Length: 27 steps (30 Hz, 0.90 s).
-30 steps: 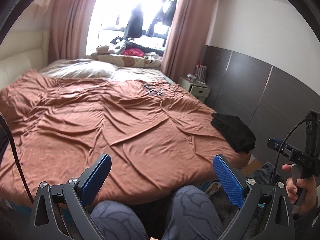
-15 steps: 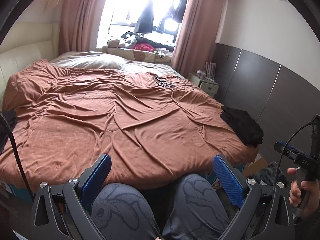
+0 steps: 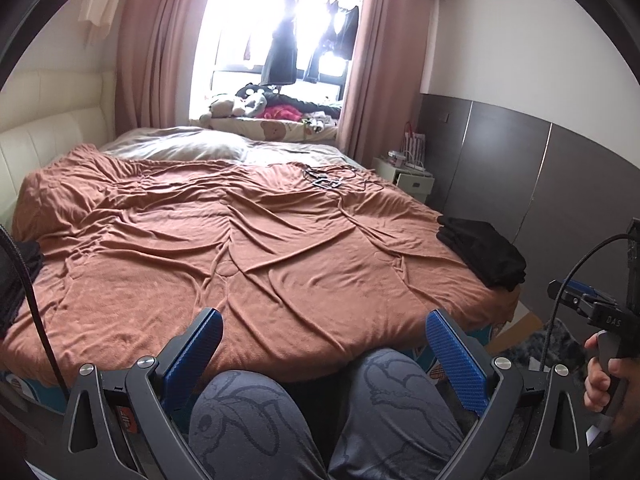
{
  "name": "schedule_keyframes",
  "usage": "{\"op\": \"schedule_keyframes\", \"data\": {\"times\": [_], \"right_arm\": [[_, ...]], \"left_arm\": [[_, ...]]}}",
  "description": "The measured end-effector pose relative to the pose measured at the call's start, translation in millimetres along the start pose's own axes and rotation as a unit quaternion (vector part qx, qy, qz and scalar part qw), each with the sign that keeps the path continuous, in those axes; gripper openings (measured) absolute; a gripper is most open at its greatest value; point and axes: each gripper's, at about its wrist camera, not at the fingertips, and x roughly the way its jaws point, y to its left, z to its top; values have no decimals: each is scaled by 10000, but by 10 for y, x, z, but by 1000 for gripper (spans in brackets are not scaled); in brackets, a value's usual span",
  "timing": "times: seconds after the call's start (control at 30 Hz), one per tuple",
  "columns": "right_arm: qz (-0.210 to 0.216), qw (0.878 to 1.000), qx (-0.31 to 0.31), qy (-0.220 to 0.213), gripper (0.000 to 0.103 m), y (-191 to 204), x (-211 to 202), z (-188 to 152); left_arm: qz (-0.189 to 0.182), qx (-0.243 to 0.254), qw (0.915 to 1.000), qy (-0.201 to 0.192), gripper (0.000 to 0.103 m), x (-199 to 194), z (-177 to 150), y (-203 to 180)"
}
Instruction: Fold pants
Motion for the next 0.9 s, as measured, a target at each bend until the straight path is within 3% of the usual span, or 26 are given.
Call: {"op": "schedule_keyframes", "data": {"times": [0.9], "right_arm": [[24,9999,-50,-124,103,11,-78,-132]], "left_arm": [[233,-40,9992,-333,102,-336,-40,7]]}}
